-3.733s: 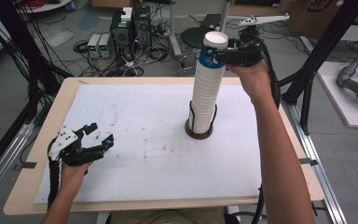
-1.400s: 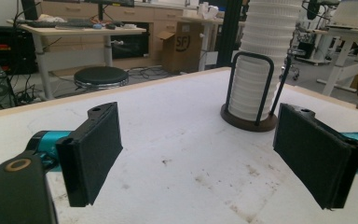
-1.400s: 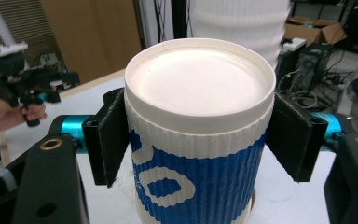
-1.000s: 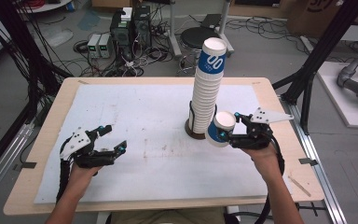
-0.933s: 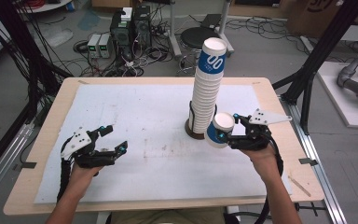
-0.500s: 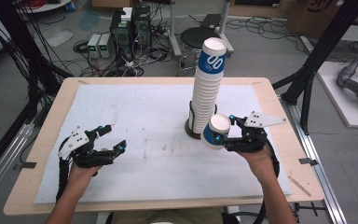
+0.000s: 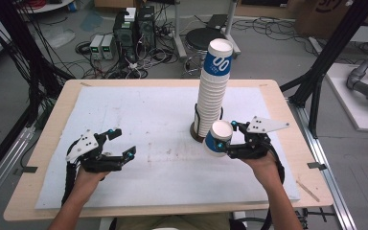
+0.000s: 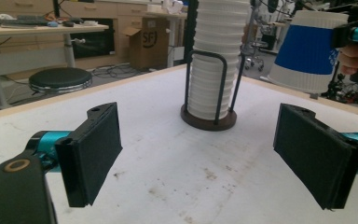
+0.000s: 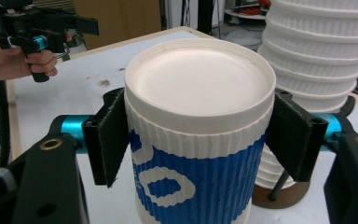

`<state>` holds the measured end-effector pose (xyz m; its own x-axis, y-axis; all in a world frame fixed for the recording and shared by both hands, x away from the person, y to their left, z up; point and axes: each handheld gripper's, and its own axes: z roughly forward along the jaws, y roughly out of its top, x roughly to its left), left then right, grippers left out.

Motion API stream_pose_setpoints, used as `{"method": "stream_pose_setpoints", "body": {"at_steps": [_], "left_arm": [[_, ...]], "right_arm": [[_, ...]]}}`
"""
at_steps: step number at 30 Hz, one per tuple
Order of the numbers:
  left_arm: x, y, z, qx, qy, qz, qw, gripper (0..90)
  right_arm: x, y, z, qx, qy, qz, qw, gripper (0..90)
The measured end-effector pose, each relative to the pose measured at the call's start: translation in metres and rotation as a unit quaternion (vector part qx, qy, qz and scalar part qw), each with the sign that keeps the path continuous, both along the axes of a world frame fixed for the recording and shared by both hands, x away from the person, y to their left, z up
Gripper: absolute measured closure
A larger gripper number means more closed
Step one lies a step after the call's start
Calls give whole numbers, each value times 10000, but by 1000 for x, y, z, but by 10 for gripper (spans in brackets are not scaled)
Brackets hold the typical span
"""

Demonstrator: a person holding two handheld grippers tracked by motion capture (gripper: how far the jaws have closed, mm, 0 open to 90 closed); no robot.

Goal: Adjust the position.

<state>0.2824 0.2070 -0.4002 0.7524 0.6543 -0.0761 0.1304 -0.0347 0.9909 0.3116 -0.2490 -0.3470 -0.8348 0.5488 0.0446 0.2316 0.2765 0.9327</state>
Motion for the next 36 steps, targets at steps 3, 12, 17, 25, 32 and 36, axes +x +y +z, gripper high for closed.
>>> {"method": "stream_pose_setpoints", "body": {"at_steps": [3, 12, 17, 25, 32, 36], "left_arm": [[0, -2, 0, 28, -3, -91, 10000, 150], [-6, -20, 4, 216, -96, -474, 9986, 149], [-6, -33, 5, 268, -83, -855, 9959, 149], [-3, -59, 7, 427, -90, -1380, 9895, 149], [0, -81, 9, 532, -134, -1745, 9831, 149], [3, -94, 9, 556, -120, -1935, 9795, 149]], "right_arm": [[0, 2, 0, -7, 2, 51, 10000, 283], [-2, 16, -6, -13, -2, 370, 9993, 283], [-3, 23, -8, -40, -12, 498, 9987, 283], [-4, 35, -13, -27, 46, 724, 9974, 283], [-8, 48, -14, 92, 8, 1004, 9949, 283], [-10, 54, -14, 113, 26, 1134, 9935, 283]]}}
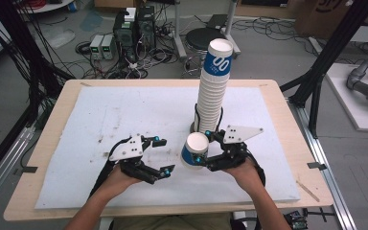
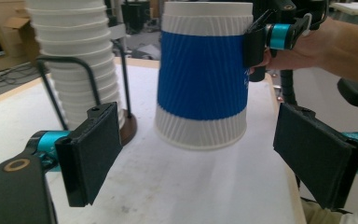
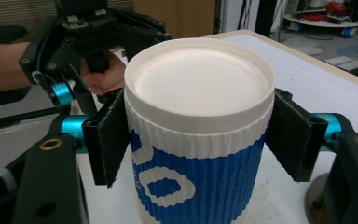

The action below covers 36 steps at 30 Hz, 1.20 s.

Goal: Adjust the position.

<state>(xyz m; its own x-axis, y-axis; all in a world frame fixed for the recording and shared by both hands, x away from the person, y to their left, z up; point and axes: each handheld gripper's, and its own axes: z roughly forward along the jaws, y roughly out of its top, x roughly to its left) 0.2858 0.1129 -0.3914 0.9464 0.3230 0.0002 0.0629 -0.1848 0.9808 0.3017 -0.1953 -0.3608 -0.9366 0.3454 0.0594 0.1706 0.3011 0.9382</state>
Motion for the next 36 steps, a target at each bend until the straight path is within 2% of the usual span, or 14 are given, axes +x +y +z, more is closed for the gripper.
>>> {"method": "stream_pose_setpoints", "body": {"at_steps": [2, 7, 22, 28, 36], "left_arm": [[1, -9, -1, 2, 37, -133, 9999, 150], [4, -19, -1, 14, 64, -268, 9996, 150], [8, -43, -12, 115, 186, -568, 9981, 149], [9, -44, -13, 120, 208, -571, 9981, 185], [9, -41, -11, 354, 144, -566, 9977, 272]], "right_arm": [[0, 2, 0, 43, -20, 62, 10000, 283], [-2, 3, 1, 143, 1, 165, 9998, 283], [-4, 10, 1, 328, 61, 431, 9985, 284], [-4, 9, 0, 418, 97, 511, 9978, 287], [-3, 10, -2, 368, 135, 466, 9981, 296]]}}
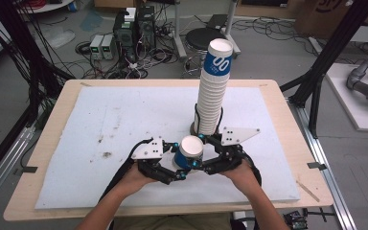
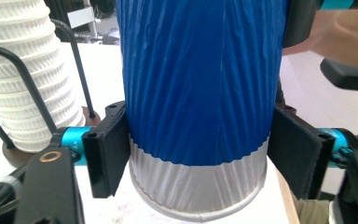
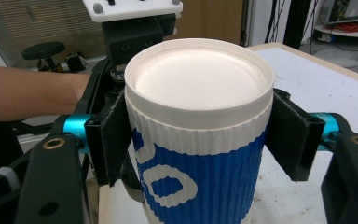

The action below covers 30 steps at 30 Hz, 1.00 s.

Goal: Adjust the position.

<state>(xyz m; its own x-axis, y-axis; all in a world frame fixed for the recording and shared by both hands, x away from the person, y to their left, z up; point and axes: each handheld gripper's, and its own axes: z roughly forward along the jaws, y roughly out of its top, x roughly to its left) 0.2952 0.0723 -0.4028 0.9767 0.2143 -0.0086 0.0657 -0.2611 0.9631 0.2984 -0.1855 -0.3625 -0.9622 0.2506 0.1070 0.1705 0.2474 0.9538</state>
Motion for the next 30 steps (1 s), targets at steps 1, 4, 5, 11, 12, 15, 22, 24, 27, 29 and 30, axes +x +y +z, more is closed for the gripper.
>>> {"method": "stream_pose_setpoints", "body": {"at_steps": [1, 4, 5, 11, 12, 15, 22, 24, 27, 29, 30], "left_arm": [[0, 0, 0, 0, 0, 0, 10000, 278], [0, 1, 0, 93, 5, 1, 10000, 286], [0, 2, 1, 130, 0, -8, 9999, 288], [2, 7, 8, 350, 33, 4, 9994, 301], [2, 7, 8, 350, 33, 4, 9994, 301], [4, 9, 15, 697, 42, 16, 9976, 302], [10, 12, 35, 1451, 49, -23, 9894, 302], [12, 13, 41, 1767, 76, -82, 9842, 302], [13, 12, 45, 2016, 67, -116, 9794, 302], [13, 10, 47, 2217, 59, -157, 9750, 301], [13, 9, 48, 2356, 54, -182, 9717, 302]], "right_arm": [[0, 0, 0, 0, 0, 0, 10000, 296], [0, 1, -1, -57, 61, -11, 10000, 285], [0, 1, -1, -47, 51, -41, 10000, 262], [0, -3, 3, 105, 107, -54, 9999, 181], [0, -3, 3, 105, 107, -54, 9999, 181], [1, -9, 9, 118, 79, -153, 9998, 181], [2, -18, 13, -87, -34, -217, 9997, 144], [2, -19, 13, -186, -89, -225, 9995, 144], [2, -20, 13, -340, -151, -255, 9990, 144], [3, -20, 13, -473, -196, -257, 9984, 144], [2, -20, 13, -554, -226, -249, 9979, 144]]}}
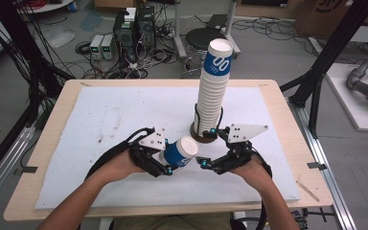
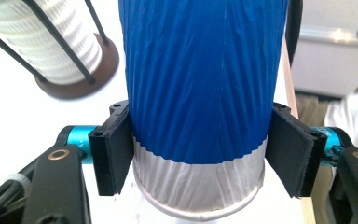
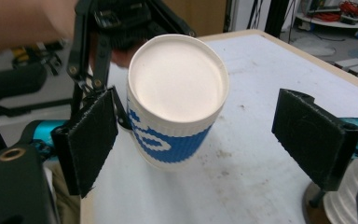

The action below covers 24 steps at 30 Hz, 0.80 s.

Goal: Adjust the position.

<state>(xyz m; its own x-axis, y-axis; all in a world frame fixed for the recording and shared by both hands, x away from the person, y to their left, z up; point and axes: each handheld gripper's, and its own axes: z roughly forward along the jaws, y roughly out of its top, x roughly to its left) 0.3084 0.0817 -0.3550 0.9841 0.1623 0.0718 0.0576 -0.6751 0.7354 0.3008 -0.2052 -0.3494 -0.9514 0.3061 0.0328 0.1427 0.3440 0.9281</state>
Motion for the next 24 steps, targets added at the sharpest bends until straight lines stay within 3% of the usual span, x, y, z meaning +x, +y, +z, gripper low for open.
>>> {"method": "stream_pose_setpoints", "body": {"at_steps": [5, 8, 11, 19, 24], "left_arm": [[0, -8, 2, 666, 67, -172, 9976, 301], [0, -13, 2, 903, 134, -239, 9955, 300], [0, -18, 1, 1033, 136, -307, 9941, 301], [-2, -29, -1, 1259, 264, -449, 9907, 300], [-4, -36, -5, 1369, 346, -582, 9883, 295]], "right_arm": [[0, 6, -4, -325, -38, 147, 9994, 144], [-2, 12, -7, -451, 8, 295, 9985, 144], [-2, 18, -10, -667, -34, 371, 9971, 145], [-3, 30, -15, -925, -49, 559, 9941, 145], [-3, 39, -20, -1247, -24, 846, 9886, 175]]}}
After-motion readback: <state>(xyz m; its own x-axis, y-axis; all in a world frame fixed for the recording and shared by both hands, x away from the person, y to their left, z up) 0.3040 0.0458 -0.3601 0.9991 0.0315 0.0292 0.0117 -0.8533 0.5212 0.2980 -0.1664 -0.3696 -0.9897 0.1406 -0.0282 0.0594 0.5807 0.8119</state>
